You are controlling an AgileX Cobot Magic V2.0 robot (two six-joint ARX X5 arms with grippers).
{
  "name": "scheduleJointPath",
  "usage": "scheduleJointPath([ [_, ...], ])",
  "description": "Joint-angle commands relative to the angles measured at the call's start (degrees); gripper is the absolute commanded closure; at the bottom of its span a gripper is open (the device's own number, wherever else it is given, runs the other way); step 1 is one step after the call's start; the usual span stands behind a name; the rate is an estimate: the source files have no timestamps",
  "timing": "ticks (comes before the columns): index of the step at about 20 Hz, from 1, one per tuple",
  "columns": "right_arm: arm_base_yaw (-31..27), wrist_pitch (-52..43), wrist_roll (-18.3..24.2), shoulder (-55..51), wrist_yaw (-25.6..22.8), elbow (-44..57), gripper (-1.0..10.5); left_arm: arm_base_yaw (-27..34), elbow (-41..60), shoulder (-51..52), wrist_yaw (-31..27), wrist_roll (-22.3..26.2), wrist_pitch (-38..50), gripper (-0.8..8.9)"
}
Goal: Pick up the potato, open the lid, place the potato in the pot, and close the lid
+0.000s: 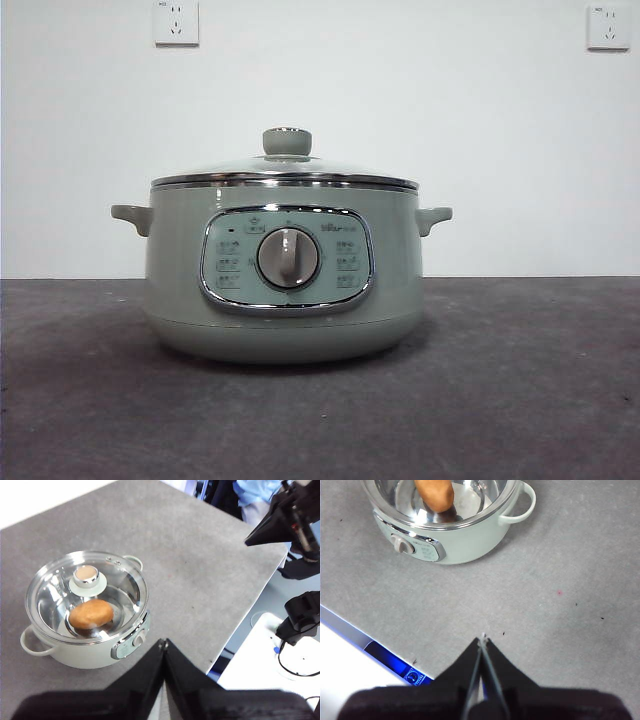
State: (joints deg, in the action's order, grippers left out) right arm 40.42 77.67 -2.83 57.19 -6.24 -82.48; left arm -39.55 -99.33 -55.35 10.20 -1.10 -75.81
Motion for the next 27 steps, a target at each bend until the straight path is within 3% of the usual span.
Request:
scheduleJointPath([
  [1, 0.0, 1.3, -0.6, 0.0, -1.1, 0.4, 9.6, -0.2, 0.2, -2.2, 0.3, -0.2, 0.2, 8.16],
  [4, 0.0, 1.3, -0.6, 0.0, -2.2, 0.4, 9.6, 2.7, 0.2, -5.3, -1.1, 1.3, 0.2, 8.16],
  [5, 0.1, 1.3, -0.6, 0.0, -2.2, 0.4, 9.6, 5.1, 0.5, -5.6, -2.6, 8.0, 0.2, 8.16],
  [6, 0.0, 1.3, -0.6, 0.0, -2.2, 0.4, 9.6, 7.5, 1.6, -5.0, -2.7, 11.3, 1.0, 8.16],
  [8, 0.0, 1.3, -0.6, 0.0, -2.2, 0.4, 9.6, 13.0, 9.8, -0.6, -2.1, 11.3, 9.8, 8.16],
  [14, 0.0, 1.3, -0.6, 0.1, -2.2, 0.4, 9.6, 27.3, 57.9, 24.7, -2.7, 5.6, 52.3, 8.16],
  [17, 0.0, 1.3, -0.6, 0.1, -2.2, 0.4, 9.6, 31.3, 78.2, 36.0, -1.3, 5.6, 65.4, 8.16],
  [22, 0.0, 1.3, -0.6, 0.1, -2.2, 0.4, 9.6, 35.6, 94.0, 47.1, -1.5, -0.2, 68.1, 8.16],
  [27, 0.0, 1.3, -0.6, 0.1, -2.2, 0.4, 9.6, 37.0, 98.9, 55.2, -1.4, -0.3, 67.0, 8.16],
])
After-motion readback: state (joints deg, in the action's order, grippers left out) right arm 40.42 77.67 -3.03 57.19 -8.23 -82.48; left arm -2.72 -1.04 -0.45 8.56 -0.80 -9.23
